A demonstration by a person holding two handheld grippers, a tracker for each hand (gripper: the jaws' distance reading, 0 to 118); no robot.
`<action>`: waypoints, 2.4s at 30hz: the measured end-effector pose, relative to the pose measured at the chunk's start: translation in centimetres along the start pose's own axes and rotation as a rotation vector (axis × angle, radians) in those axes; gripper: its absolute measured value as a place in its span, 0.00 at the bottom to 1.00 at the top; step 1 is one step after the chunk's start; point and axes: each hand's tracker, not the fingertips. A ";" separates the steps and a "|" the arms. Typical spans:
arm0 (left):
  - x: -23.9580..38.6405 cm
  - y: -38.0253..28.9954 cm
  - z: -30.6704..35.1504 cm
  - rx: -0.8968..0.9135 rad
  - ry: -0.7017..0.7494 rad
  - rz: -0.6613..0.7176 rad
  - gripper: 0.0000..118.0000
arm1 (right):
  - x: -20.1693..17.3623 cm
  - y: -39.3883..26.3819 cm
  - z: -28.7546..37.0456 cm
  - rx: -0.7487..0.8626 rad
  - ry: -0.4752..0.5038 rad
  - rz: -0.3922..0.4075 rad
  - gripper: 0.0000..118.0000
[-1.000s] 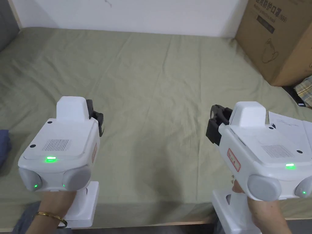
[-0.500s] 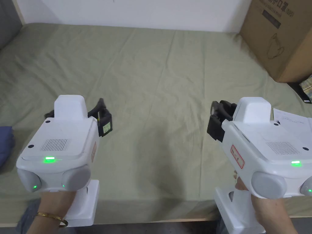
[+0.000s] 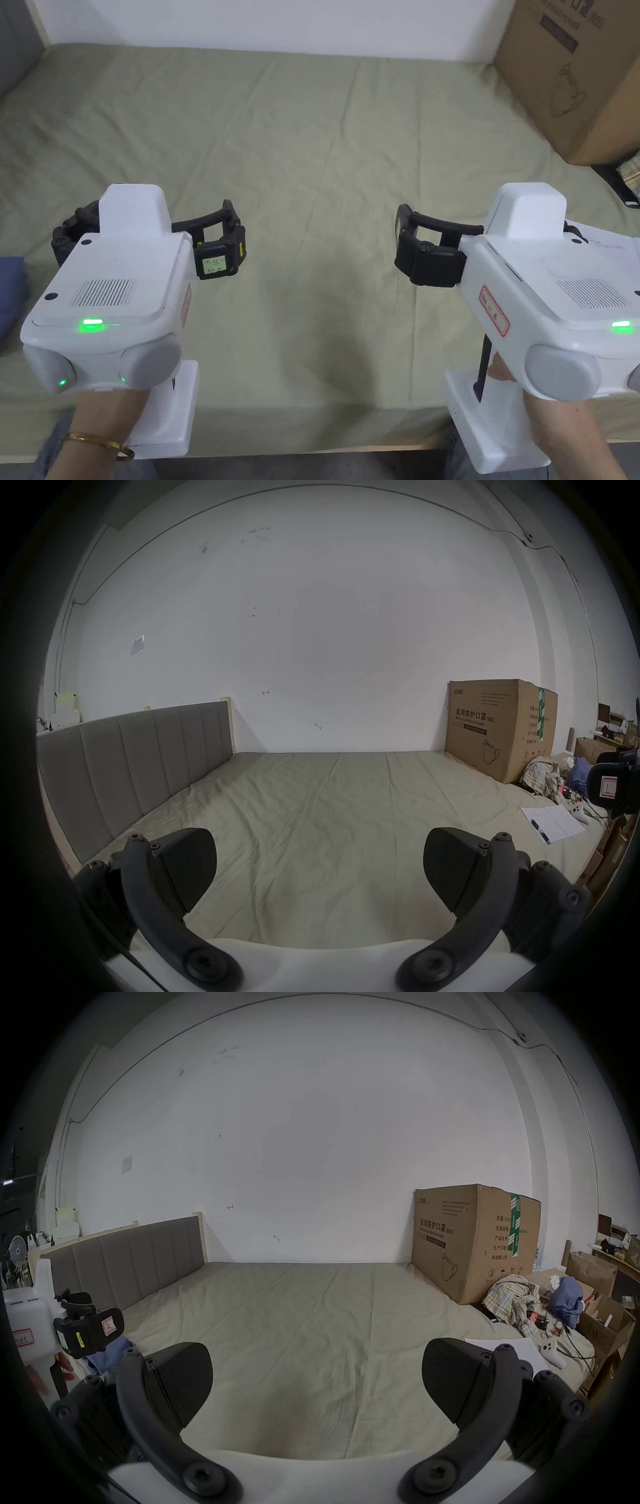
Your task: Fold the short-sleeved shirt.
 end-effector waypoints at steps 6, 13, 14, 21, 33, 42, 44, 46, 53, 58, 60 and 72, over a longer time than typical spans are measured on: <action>0.0 0.0 0.1 0.002 0.001 -0.016 1.00 | -0.1 0.0 0.0 0.005 0.003 -0.003 1.00; 0.0 -0.1 0.1 0.003 0.002 -0.022 1.00 | -0.1 0.0 0.0 0.008 0.007 -0.010 1.00; 0.0 -0.1 0.1 0.004 0.002 -0.025 1.00 | -0.1 0.0 0.1 0.009 0.006 -0.010 1.00; 0.0 -0.2 0.1 0.000 -0.002 -0.032 1.00 | -0.1 0.0 0.1 0.010 0.011 -0.007 1.00; 0.1 -0.4 0.0 -0.006 -0.005 -0.037 1.00 | -0.1 0.0 0.1 0.006 0.011 0.001 1.00; 0.4 -0.5 0.3 -0.012 -0.008 -0.043 1.00 | -0.1 0.0 0.1 0.006 0.009 0.000 1.00; 0.4 -0.5 0.2 -0.011 -0.009 -0.040 1.00 | -0.1 0.0 0.1 0.005 0.010 0.001 1.00; 0.4 -0.5 0.2 -0.010 -0.008 -0.038 1.00 | -0.1 -0.1 0.1 0.004 0.010 0.000 1.00; 0.7 -0.4 0.5 -0.013 -0.008 -0.035 1.00 | -0.2 -0.1 0.1 0.005 0.017 0.001 1.00; 0.7 -0.5 0.6 -0.016 -0.008 -0.032 1.00 | -0.2 -0.2 0.1 0.005 0.022 0.002 1.00; 0.8 -0.5 0.6 -0.015 -0.010 -0.037 1.00 | -0.2 -0.2 0.1 0.006 0.021 0.002 1.00; 0.9 -0.6 0.7 -0.014 -0.007 -0.039 1.00 | -0.3 -0.4 0.1 0.005 0.025 0.005 1.00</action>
